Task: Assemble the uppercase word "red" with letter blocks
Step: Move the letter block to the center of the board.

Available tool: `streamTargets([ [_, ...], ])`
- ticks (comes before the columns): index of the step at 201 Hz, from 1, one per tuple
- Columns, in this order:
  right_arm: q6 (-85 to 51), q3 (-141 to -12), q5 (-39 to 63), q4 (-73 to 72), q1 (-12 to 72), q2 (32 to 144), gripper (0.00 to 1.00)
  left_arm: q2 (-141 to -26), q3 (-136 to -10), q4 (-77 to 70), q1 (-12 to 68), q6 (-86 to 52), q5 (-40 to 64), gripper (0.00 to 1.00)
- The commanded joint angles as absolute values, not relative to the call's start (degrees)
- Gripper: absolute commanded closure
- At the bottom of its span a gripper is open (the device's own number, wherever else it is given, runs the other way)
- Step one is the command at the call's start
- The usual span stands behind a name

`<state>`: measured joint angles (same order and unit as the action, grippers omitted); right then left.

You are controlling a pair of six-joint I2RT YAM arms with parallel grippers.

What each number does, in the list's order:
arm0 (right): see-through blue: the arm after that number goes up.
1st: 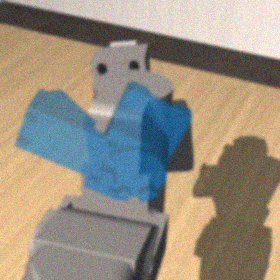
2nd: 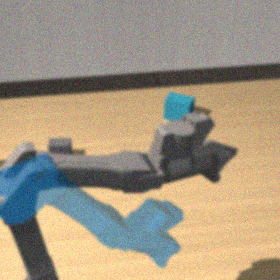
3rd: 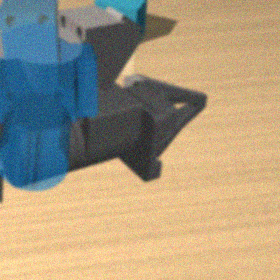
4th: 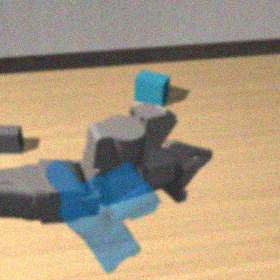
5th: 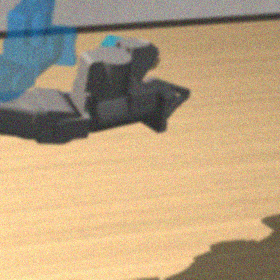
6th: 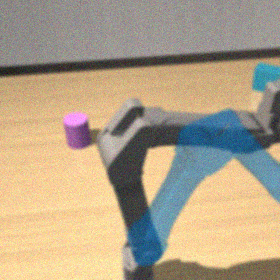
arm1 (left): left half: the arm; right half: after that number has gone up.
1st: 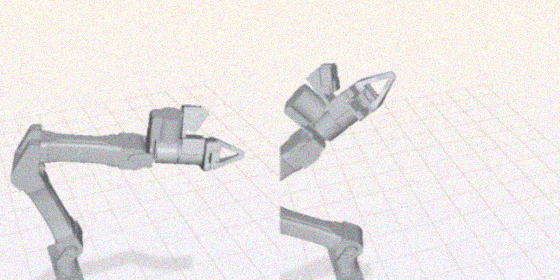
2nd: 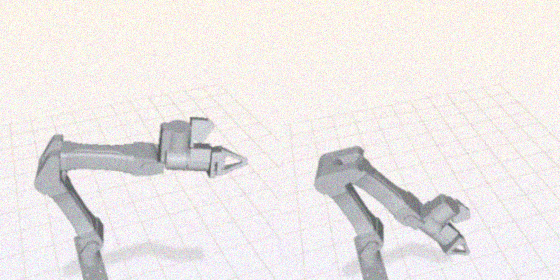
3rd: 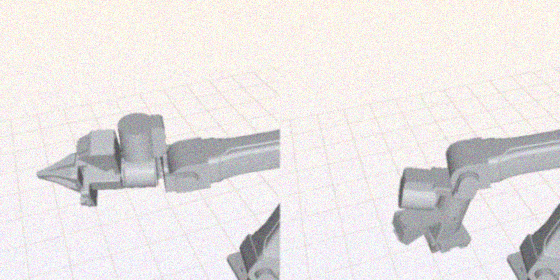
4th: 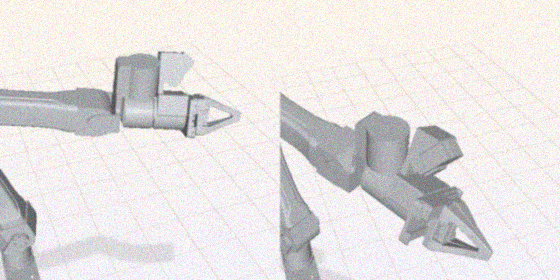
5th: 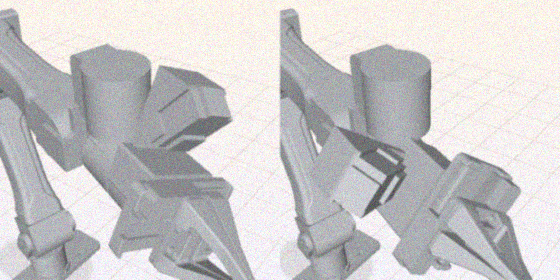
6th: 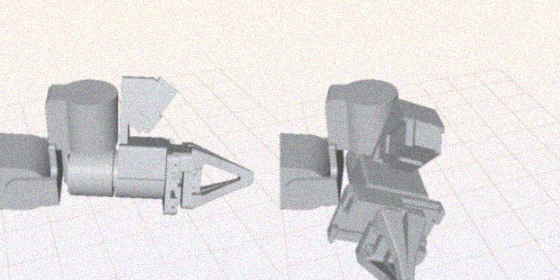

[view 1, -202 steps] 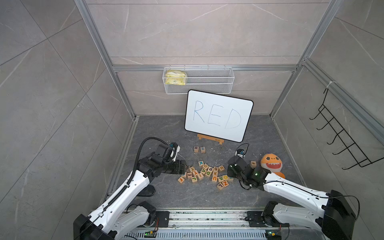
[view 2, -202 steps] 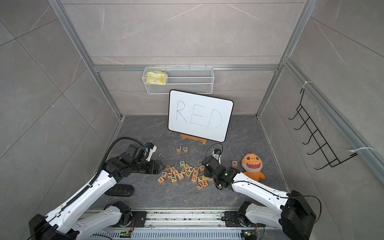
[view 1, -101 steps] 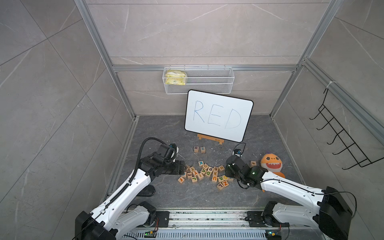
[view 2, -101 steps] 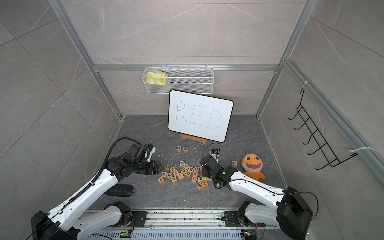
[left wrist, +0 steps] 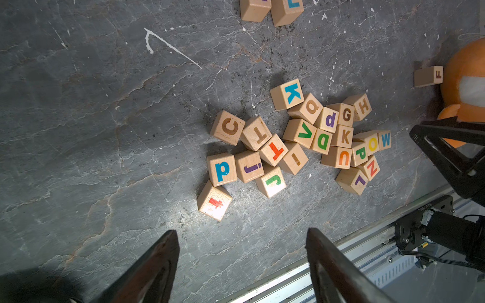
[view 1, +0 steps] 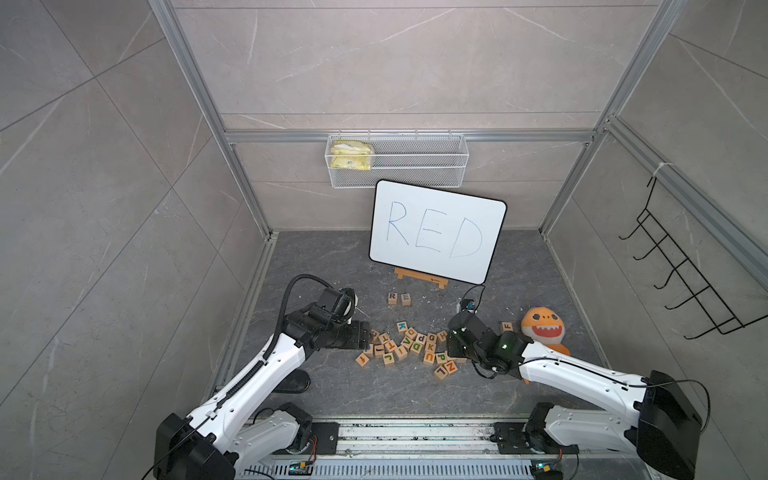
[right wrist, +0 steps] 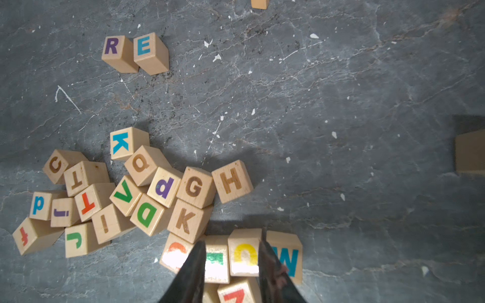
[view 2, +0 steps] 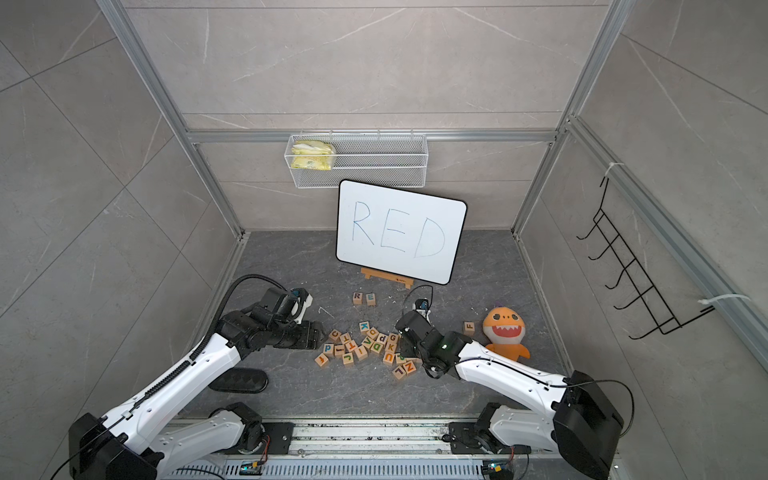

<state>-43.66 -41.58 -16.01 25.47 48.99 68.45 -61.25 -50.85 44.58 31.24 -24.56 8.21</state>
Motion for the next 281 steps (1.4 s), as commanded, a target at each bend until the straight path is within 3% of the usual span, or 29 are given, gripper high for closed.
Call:
streamTargets([
  [1, -42.5, -44.7, -15.7, 31.2, 50.2, 66.7, 0.64, -60.4, -51.8, 44.1, 31.4, -25.2, 9.8, 0.21],
  [60, -44.4, -46.1, -17.2, 35.4, 55.0, 64.2, 0.62, -60.5, -51.9, 43.9, 31.5, -25.1, 10.6, 0.20],
  [99, -46.7, -52.4, -19.3, 32.5, 60.7, 75.7, 0.60, -58.9, -51.8, 43.9, 31.4, -25.1, 8.6, 0.20],
  [158, -57.3, -57.7, -18.9, 25.9, 61.4, 89.6, 0.57, -57.5, -52.1, 44.3, 31.4, -25.3, 5.9, 0.21],
  [281, -65.1, -60.9, -24.4, 26.1, 61.1, 99.0, 0.57, -58.2, -52.2, 44.5, 31.4, -25.5, 6.9, 0.20],
])
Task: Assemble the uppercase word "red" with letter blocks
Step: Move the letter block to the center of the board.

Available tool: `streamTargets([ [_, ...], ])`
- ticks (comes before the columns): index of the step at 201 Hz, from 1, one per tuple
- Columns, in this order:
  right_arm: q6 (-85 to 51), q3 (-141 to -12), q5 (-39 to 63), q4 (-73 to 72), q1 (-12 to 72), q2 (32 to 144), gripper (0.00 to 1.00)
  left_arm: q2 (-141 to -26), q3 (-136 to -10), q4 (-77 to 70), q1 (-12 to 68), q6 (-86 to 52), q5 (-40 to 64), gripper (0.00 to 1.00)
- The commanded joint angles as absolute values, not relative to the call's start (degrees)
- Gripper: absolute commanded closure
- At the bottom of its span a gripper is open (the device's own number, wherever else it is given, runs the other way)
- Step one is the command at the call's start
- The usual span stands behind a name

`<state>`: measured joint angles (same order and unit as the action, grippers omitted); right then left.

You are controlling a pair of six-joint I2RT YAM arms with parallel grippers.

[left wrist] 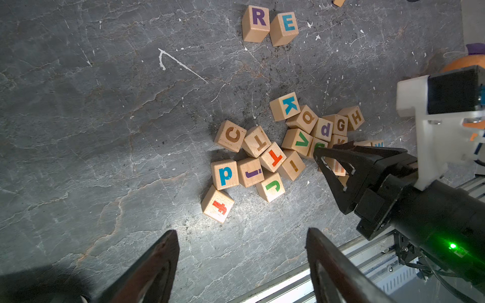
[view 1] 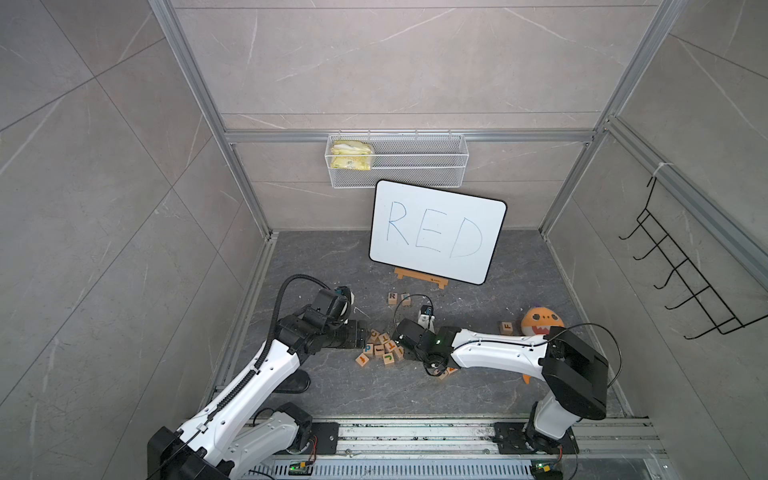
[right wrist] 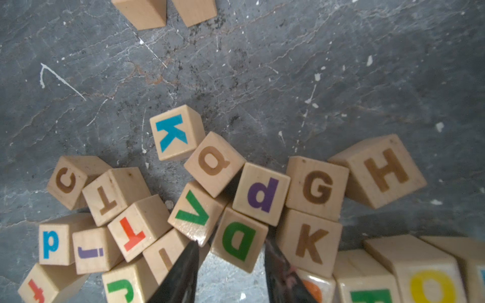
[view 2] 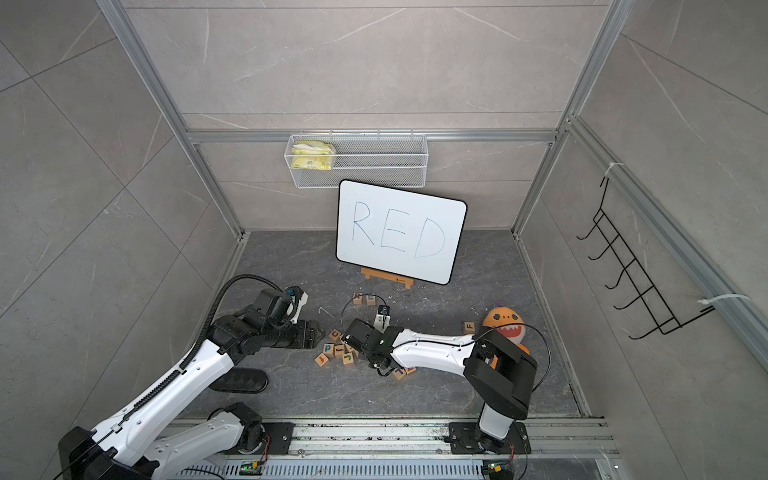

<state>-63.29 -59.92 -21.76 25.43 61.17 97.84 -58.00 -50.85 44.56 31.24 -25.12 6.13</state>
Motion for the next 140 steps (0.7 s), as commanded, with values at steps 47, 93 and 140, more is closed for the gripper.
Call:
streamTargets([
  [47, -65.4, -61.4, -24.4, 26.4, 60.3, 100.5, 0.57, -58.1, -52.3, 44.9, 31.4, -25.6, 6.2, 0.20],
  [93, -65.7, -61.5, -24.1, 26.5, 60.2, 101.5, 0.57, -58.5, -52.4, 45.0, 31.4, -25.6, 6.3, 0.20],
  [140, -65.6, -61.4, -22.9, 26.7, 60.2, 101.8, 0.59, -58.3, -52.4, 45.0, 31.4, -25.7, 6.3, 0.20],
])
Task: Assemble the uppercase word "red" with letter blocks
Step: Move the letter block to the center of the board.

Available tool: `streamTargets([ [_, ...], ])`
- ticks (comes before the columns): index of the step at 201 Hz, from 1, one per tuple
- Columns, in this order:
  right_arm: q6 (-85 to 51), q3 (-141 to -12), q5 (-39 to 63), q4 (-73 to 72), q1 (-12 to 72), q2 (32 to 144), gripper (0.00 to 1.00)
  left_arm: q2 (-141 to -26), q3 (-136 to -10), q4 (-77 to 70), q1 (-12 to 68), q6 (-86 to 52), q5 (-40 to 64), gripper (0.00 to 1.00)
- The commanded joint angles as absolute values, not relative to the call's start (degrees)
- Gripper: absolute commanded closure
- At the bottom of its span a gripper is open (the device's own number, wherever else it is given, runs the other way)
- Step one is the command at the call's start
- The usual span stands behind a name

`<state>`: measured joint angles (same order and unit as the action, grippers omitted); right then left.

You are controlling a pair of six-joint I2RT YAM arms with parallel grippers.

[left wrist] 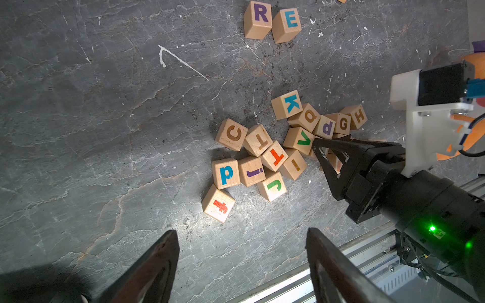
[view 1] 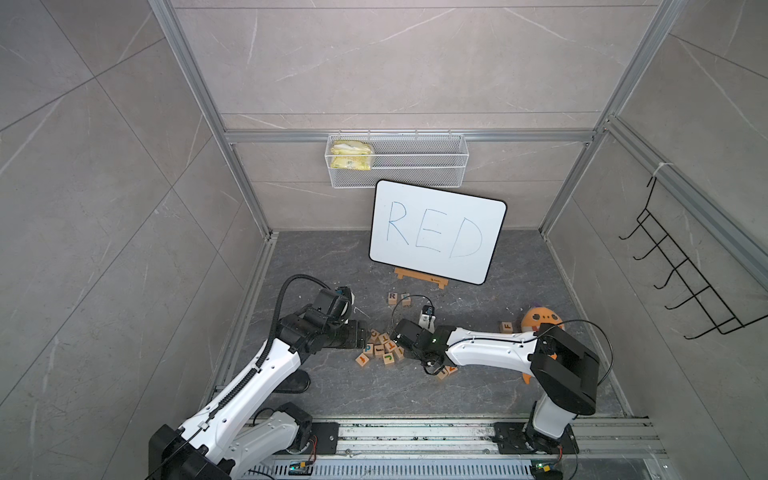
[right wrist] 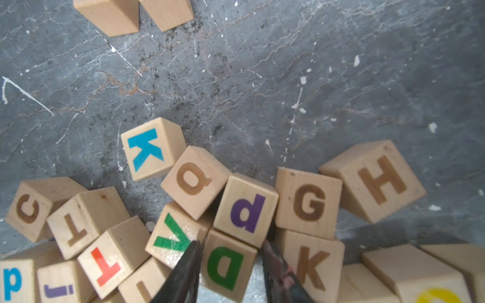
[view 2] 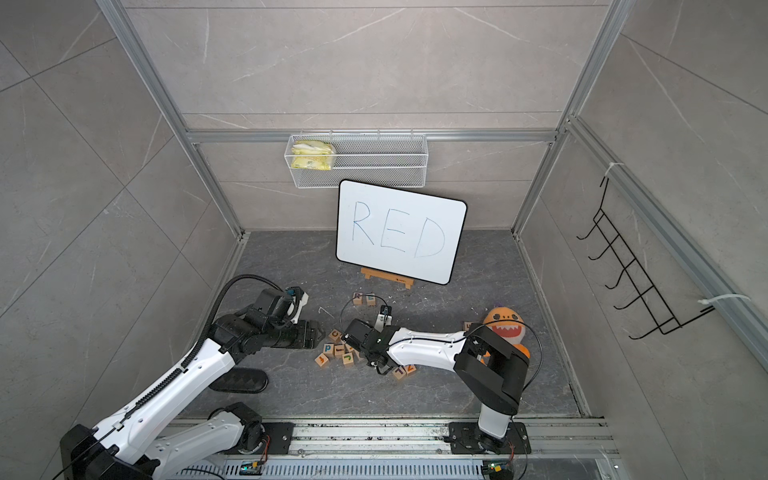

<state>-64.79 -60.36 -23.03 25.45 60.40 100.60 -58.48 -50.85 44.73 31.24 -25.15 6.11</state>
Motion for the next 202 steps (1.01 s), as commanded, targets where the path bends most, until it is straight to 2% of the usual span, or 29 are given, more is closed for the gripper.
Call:
streamTargets([
  [1, -65.6, -61.4, -22.9, 26.8, 60.2, 101.8, 0.58, -58.3, -52.5, 45.0, 31.4, -25.7, 6.4, 0.20],
  [96, -63.3, -61.7, -21.4, 28.6, 60.4, 102.2, 0.60, -58.4, -52.4, 45.0, 31.4, -25.7, 5.8, 0.20],
  [202, -53.5, -61.9, -18.7, 29.1, 61.1, 101.1, 0.68, -57.4, -52.5, 45.1, 31.4, -25.7, 4.8, 0.20],
])
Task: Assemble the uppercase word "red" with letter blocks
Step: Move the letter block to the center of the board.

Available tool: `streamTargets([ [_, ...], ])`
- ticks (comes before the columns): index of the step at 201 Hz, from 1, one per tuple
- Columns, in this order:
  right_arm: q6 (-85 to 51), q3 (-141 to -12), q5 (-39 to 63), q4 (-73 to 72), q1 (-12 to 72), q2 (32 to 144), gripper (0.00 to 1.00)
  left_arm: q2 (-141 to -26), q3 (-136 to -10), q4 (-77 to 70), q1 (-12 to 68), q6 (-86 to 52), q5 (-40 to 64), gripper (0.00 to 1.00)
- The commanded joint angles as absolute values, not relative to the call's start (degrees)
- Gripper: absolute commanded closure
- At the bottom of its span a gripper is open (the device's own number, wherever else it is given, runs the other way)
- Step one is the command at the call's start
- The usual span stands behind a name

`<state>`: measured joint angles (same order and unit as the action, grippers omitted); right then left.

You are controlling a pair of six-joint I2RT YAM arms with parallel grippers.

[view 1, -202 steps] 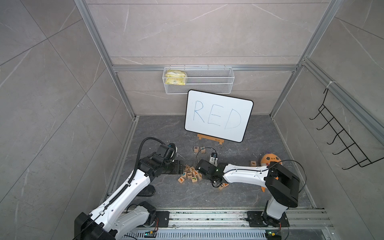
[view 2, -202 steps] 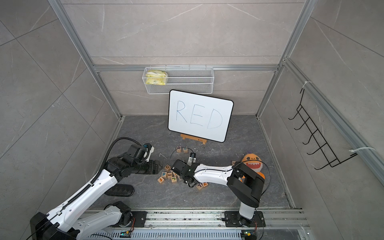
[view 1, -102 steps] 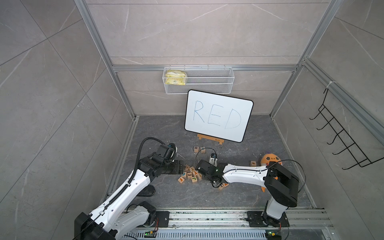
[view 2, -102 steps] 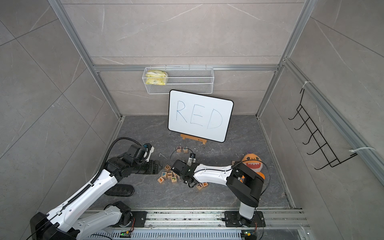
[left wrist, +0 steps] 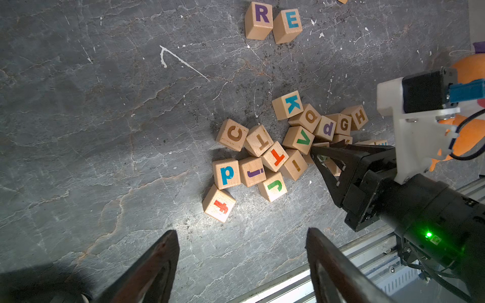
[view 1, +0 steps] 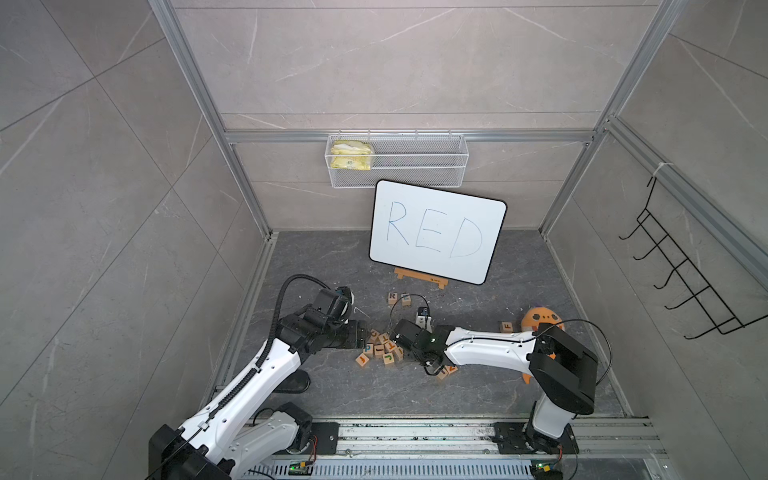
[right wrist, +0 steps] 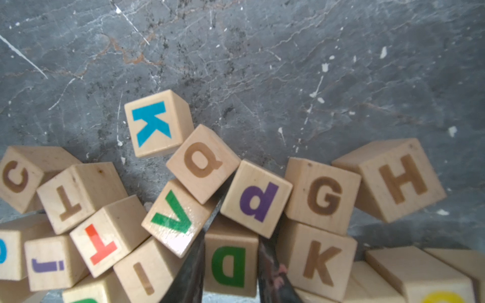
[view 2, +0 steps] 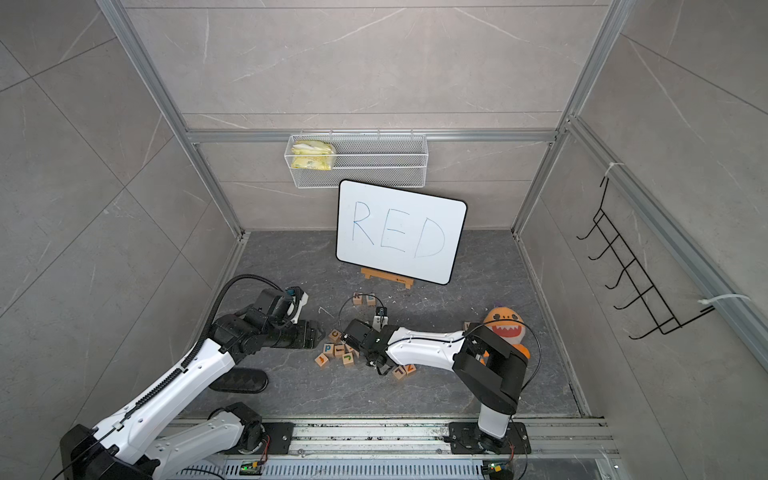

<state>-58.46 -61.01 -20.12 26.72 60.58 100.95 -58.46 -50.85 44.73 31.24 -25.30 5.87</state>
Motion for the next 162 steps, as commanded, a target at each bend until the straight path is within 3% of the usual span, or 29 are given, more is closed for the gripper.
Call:
streamTargets([
  [1, -53.4, -62.0, -18.6, 29.2, 61.1, 101.1, 0.68, -57.4, -52.5, 45.1, 31.5, -25.7, 4.8, 0.20],
  [69, -39.6, -57.0, -10.3, 25.6, 63.8, 96.1, 0.69, -56.2, -52.6, 45.1, 31.4, -25.7, 3.8, 0.20],
  [130, -36.4, -55.3, -8.8, 25.4, 70.3, 95.7, 0.67, -54.2, -52.3, 44.8, 31.3, -25.6, 1.6, 0.20],
  [162, -37.4, -54.6, -9.6, 24.9, 71.4, 95.3, 0.59, -54.3, -52.4, 45.0, 31.4, -25.5, 1.5, 0.20],
])
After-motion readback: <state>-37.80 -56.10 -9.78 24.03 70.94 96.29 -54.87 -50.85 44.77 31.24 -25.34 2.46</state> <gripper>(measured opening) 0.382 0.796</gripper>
